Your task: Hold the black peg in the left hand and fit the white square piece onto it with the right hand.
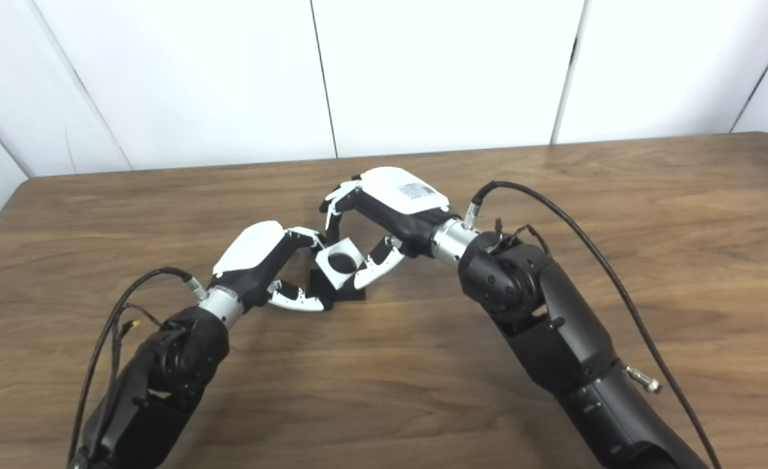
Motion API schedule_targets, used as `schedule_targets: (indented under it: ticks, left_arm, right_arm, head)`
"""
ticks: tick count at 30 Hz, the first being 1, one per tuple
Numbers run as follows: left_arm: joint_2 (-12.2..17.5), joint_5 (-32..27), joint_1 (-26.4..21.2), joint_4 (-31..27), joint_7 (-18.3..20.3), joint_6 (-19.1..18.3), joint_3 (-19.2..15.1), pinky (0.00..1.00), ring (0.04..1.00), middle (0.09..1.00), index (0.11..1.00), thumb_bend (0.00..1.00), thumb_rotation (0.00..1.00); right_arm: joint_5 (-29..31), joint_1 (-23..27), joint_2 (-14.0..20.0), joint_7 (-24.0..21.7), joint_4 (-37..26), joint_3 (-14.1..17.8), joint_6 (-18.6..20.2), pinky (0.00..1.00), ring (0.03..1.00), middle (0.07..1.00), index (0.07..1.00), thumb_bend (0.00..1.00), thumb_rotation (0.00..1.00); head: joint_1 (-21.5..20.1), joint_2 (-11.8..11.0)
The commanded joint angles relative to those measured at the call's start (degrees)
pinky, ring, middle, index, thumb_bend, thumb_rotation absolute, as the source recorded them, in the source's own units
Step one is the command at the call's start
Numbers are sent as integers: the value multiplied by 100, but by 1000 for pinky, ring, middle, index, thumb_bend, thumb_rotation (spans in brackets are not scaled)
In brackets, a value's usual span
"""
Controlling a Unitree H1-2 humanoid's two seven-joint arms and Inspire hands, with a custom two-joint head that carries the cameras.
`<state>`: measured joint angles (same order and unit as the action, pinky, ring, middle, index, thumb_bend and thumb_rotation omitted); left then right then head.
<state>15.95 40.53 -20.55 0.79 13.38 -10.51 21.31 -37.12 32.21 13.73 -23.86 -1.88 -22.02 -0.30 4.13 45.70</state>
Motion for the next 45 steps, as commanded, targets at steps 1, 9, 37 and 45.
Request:
schedule_targets:
  ticks: [1,9,37,45]
  left_arm:
    - [28,138,-33,-57,93,-49,88,783,828,814,488,520,83]
    - [39,147,-35,-79,123,-68,90,786,827,815,488,520,84]
    - [68,96,24,-142,115,-70,53,780,819,812,487,520,83]
    - [59,118,24,-175,137,-106,60,779,818,812,488,520,83]
  right_arm:
    - [13,311,-50,145,-69,12,-160,929,871,796,481,518,141]
    - [-29,247,-100,162,-14,-49,-148,920,876,796,481,517,143]
    - [-47,236,9,289,259,-25,-178,929,879,797,480,517,142]
    - [-55,177,6,366,484,-72,-198,912,870,793,481,519,139]
  head:
    - [4,12]
    - [20,29]
    - [29,86]
    - [37,107]
